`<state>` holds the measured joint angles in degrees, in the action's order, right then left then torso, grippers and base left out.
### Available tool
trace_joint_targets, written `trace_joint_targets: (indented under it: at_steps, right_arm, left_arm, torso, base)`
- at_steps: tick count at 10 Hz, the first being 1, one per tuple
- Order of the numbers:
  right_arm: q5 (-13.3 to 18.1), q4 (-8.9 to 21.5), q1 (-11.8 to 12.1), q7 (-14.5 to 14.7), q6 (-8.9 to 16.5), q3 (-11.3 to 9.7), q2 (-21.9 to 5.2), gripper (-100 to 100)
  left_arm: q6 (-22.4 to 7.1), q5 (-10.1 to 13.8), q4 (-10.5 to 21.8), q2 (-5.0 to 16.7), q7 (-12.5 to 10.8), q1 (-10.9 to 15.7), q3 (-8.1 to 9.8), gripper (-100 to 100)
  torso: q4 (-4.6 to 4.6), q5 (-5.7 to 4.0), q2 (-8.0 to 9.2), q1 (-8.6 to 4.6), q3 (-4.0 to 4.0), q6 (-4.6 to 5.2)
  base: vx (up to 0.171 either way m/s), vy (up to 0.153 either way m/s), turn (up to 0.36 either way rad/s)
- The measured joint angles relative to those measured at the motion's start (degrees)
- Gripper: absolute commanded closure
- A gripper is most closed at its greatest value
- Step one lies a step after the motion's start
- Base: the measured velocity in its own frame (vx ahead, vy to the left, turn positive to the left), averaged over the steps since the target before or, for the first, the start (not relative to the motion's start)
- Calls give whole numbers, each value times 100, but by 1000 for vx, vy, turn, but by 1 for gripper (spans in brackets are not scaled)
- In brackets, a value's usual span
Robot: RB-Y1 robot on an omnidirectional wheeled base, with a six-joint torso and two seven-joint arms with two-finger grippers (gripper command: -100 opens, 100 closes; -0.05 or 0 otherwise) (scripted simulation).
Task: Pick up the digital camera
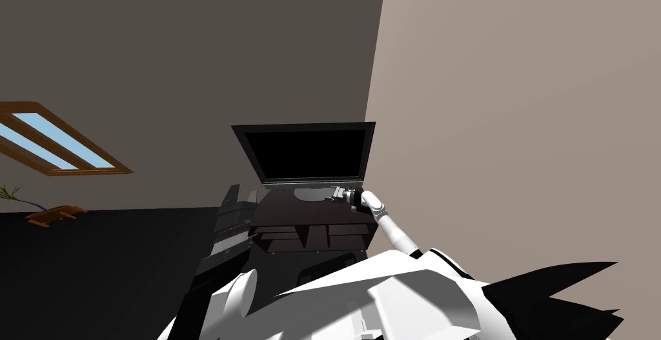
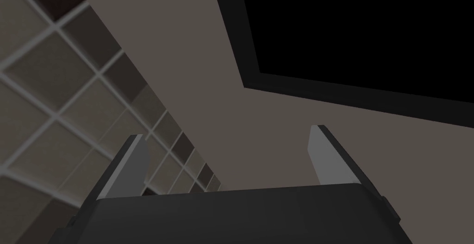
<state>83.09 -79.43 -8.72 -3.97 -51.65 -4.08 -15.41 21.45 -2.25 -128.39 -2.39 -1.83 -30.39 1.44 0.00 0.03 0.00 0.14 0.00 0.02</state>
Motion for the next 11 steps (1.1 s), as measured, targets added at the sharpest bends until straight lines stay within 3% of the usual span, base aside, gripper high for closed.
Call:
trace_joint_targets:
  at_steps: [3, 6, 11]
  right_arm:
    - [464, 313, -221, -66, -92, -36, -42, -100]
    - [999, 828, -551, -99, -224, -72, -68, -100]
    - [1719, 1497, -900, -99, -384, -100, -133, -100]
  left_arm:
    - [0, 0, 0, 0, 0, 0, 0, 0]
    - [0, 0, 0, 0, 0, -1, 0, 0]
    - [0, 0, 0, 0, 0, 0, 0, 0]
  torso:
    - [0, 0, 0, -1, 0, 0]
    - [0, 1, 0, 4, 0, 3]
    - [1, 0, 2, 1, 1, 1]
  base:
    - [-3, 26, 56]
    - [-3, 36, 54]
    - [-1, 32, 70]
